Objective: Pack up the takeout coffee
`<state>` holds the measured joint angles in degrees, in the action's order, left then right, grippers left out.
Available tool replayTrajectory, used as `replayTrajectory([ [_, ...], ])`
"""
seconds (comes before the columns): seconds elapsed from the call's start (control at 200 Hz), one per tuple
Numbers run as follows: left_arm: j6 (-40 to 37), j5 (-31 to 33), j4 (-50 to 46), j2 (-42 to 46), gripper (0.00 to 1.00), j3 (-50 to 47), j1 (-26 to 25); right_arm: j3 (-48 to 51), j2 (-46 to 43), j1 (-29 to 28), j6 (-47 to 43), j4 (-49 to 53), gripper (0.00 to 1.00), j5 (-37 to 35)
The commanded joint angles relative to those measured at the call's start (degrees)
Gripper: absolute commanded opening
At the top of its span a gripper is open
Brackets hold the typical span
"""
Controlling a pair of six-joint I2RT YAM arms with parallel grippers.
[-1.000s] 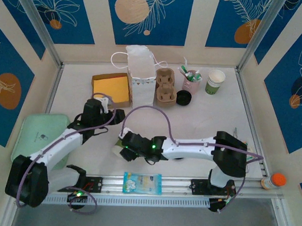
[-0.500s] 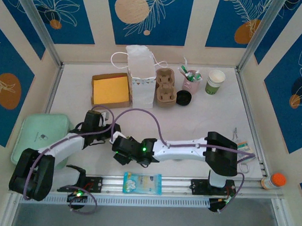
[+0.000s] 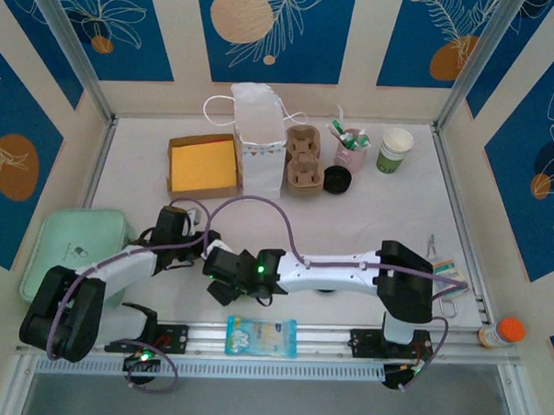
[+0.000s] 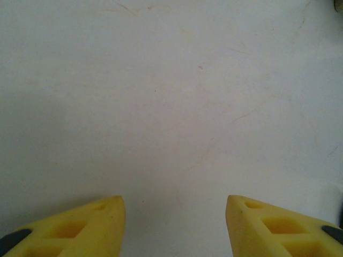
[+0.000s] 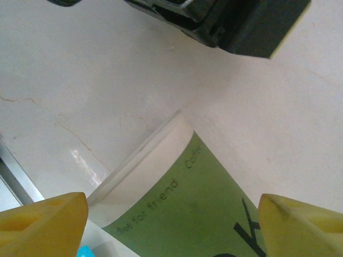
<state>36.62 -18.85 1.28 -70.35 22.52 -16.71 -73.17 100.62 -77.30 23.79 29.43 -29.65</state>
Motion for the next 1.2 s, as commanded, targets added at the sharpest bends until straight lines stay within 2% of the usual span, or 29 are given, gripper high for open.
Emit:
replayTrajectory([
  [0.0, 0.45, -1.02, 1.27, -0.21, 0.52, -0.46, 0.45, -2.22, -1.05, 0.72, 4.94, 4.71, 0.91, 2.71],
  [0.405, -0.19, 1.69, -1.58, 1.68, 0.52, 0.16, 0.44, -13.04, 5.31, -0.74, 10.63, 18.24, 0.90, 5.70],
  [0.74, -0.45, 3.56, -4.16, 3.98, 0.51, 0.42, 1.65, -17.60, 9.98, -1.45, 12.42, 27.66, 0.84, 3.53],
  [0.901, -0.88, 3.87, -5.00, 4.34, 0.51, 0.83, 2.19, -20.35, 11.43, -1.96, 11.81, 30.80, 0.72, 2.00],
  [1.001, -1.12, 3.91, -5.38, 4.71, 0.51, 0.87, 2.26, -22.09, 12.43, -2.16, 11.50, 33.30, 0.53, 0.68],
  [1.081, -1.41, 4.03, -5.53, 4.87, 0.51, 0.85, 2.37, -23.32, 13.24, -2.33, 11.23, 35.23, 0.43, -0.09],
  [1.136, -1.60, 3.98, -5.62, 5.00, 0.50, 0.86, 2.47, -24.02, 13.70, -2.42, 10.97, 36.18, 0.38, -0.40],
  [1.196, -1.65, 3.92, -5.72, 5.13, 0.51, 0.94, 2.49, -24.66, 14.15, -2.42, 10.79, 37.03, 0.37, -0.50],
])
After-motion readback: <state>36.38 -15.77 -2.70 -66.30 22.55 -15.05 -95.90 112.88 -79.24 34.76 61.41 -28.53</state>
